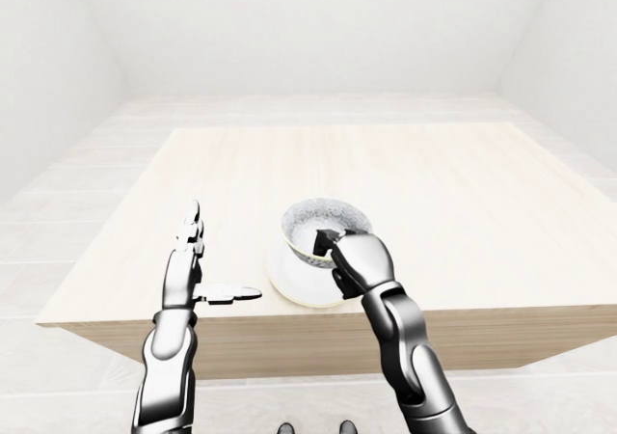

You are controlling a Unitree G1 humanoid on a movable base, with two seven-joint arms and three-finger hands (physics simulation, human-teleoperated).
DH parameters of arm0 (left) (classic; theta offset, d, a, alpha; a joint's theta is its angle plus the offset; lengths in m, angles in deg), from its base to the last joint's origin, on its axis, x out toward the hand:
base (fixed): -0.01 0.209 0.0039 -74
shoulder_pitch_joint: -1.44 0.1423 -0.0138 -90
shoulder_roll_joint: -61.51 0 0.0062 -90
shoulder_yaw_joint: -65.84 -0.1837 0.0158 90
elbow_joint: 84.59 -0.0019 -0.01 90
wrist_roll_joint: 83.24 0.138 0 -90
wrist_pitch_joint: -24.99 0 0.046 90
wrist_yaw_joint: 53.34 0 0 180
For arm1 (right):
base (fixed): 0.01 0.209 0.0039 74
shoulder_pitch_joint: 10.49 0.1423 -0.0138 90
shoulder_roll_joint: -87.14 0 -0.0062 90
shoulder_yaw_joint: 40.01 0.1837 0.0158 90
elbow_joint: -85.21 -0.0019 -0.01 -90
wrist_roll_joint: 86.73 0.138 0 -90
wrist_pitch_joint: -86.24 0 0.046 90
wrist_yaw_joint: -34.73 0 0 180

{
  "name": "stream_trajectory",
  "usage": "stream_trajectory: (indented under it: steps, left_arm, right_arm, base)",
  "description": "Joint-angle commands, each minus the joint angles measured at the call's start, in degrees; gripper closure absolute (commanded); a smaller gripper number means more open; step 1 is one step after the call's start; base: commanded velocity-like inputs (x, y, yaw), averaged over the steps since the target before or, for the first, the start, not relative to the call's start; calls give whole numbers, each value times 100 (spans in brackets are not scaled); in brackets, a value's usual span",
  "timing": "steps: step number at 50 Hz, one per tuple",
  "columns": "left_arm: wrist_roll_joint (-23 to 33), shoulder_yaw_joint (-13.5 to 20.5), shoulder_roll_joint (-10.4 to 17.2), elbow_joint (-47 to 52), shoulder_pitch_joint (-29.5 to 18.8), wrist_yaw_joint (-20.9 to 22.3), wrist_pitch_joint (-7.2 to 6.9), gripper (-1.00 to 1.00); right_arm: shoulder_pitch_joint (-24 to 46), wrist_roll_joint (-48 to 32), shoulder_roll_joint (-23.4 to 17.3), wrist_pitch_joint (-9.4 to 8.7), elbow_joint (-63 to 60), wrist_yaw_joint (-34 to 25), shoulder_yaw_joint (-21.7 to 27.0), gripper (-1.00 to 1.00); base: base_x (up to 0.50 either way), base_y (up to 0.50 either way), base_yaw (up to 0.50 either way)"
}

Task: Put the bowl on the plate.

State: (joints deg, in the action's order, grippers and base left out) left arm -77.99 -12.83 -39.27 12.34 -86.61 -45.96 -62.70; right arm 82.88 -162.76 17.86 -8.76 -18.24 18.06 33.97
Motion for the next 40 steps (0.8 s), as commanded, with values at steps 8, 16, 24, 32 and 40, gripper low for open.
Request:
stream_trajectory:
  steps: [8,16,24,32,40]
  left_arm:
    - [-36,28,37,-175,-56,-11,81,-100]
    - [-51,38,47,-126,-62,-4,30,-100]
    - [-24,14,42,-143,-89,-36,16,-100]
    - [-1,18,47,-207,-107,-64,59,-100]
    - [0,0,36,-72,-58,-42,-5,-100]
  right_arm:
    - [107,70,9,0,386,373,17,66]
    - [189,174,8,0,477,396,75,65]
    - [234,289,-9,0,648,504,118,69]
    - [215,344,-21,0,722,573,100,65]
    - [203,392,-35,0,808,646,100,65]
  base:
    - [0,0,0]
    - [0,0,0]
    - [0,0,0]
    - [0,0,0]
    - [0,0,0]
